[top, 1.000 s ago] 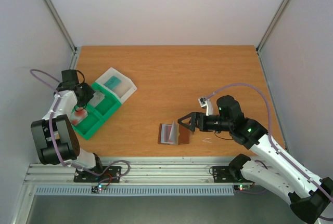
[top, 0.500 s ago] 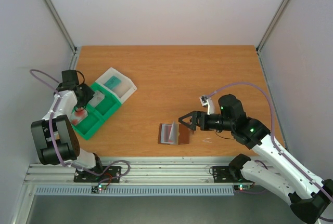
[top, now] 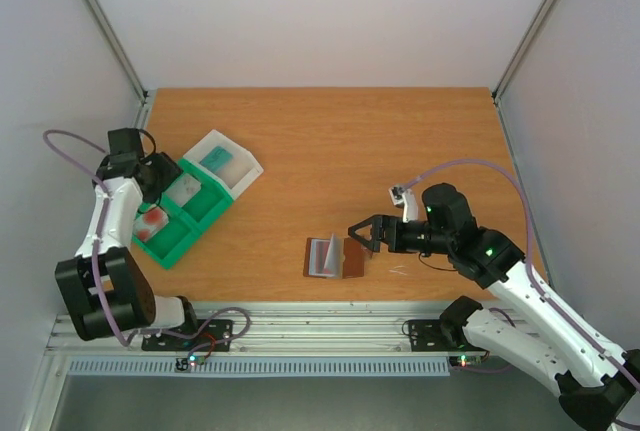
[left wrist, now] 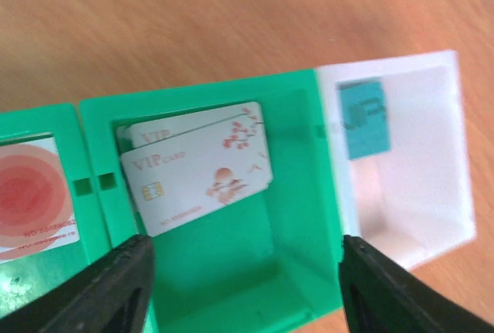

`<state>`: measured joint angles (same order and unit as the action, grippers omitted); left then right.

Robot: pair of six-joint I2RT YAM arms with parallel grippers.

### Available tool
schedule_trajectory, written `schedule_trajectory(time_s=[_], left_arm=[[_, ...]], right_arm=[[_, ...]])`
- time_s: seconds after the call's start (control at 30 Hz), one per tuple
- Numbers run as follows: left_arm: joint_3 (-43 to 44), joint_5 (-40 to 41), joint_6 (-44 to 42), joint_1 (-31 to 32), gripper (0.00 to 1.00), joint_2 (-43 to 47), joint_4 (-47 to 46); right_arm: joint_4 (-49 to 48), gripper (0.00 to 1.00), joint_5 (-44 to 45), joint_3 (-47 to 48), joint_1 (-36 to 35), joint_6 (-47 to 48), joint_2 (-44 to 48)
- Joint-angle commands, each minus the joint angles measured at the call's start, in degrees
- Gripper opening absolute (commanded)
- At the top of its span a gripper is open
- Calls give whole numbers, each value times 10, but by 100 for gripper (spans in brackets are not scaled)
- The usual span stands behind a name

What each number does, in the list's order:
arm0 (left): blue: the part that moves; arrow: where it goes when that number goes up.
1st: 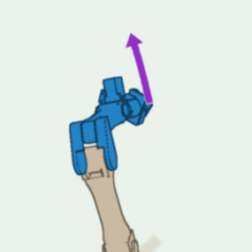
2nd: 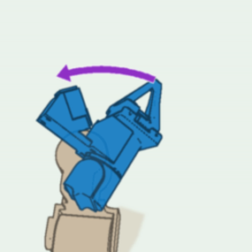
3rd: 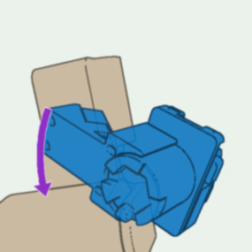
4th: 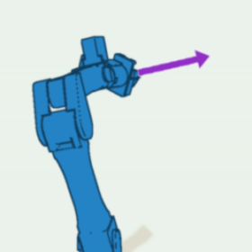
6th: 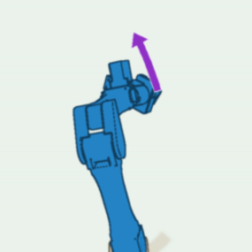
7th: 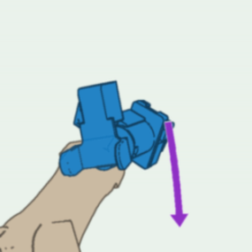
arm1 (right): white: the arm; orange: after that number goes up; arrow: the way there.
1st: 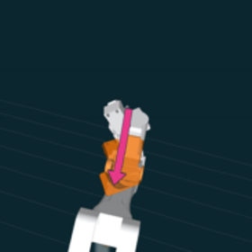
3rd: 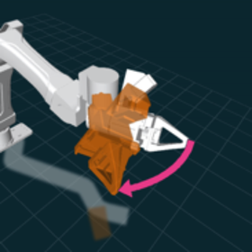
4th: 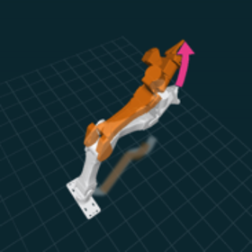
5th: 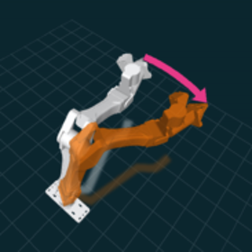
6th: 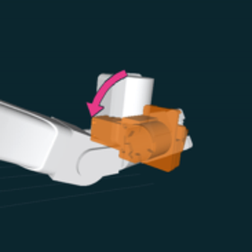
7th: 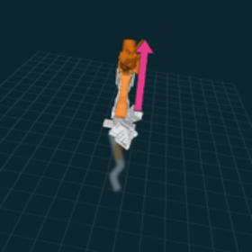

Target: Take the credit cards out of the card holder

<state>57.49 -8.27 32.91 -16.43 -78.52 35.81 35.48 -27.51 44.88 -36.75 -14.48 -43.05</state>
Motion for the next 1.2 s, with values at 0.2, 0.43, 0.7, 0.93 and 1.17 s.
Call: schedule_trajectory(time_s=[0.2, 0.43, 0.7, 0.93, 1.17], left_arm=[[8, -172, -45, -4, 97, 81, 63], [-12, -285, -67, 8, 99, 122, 81], [-33, -324, -95, 53, 98, 158, 106], [-85, -364, -83, 86, 98, 219, 84], [-127, -380, -59, 97, 97, 289, 80]], right_arm=[[32, 97, -16, 40, -2, -9, -65], [-30, 85, -66, 20, -4, -55, -114], [-95, 68, -49, 10, -48, -85, -189], [-116, 66, 1, 29, -79, -100, -283], [-174, 62, -4, 43, -99, -130, -376]])
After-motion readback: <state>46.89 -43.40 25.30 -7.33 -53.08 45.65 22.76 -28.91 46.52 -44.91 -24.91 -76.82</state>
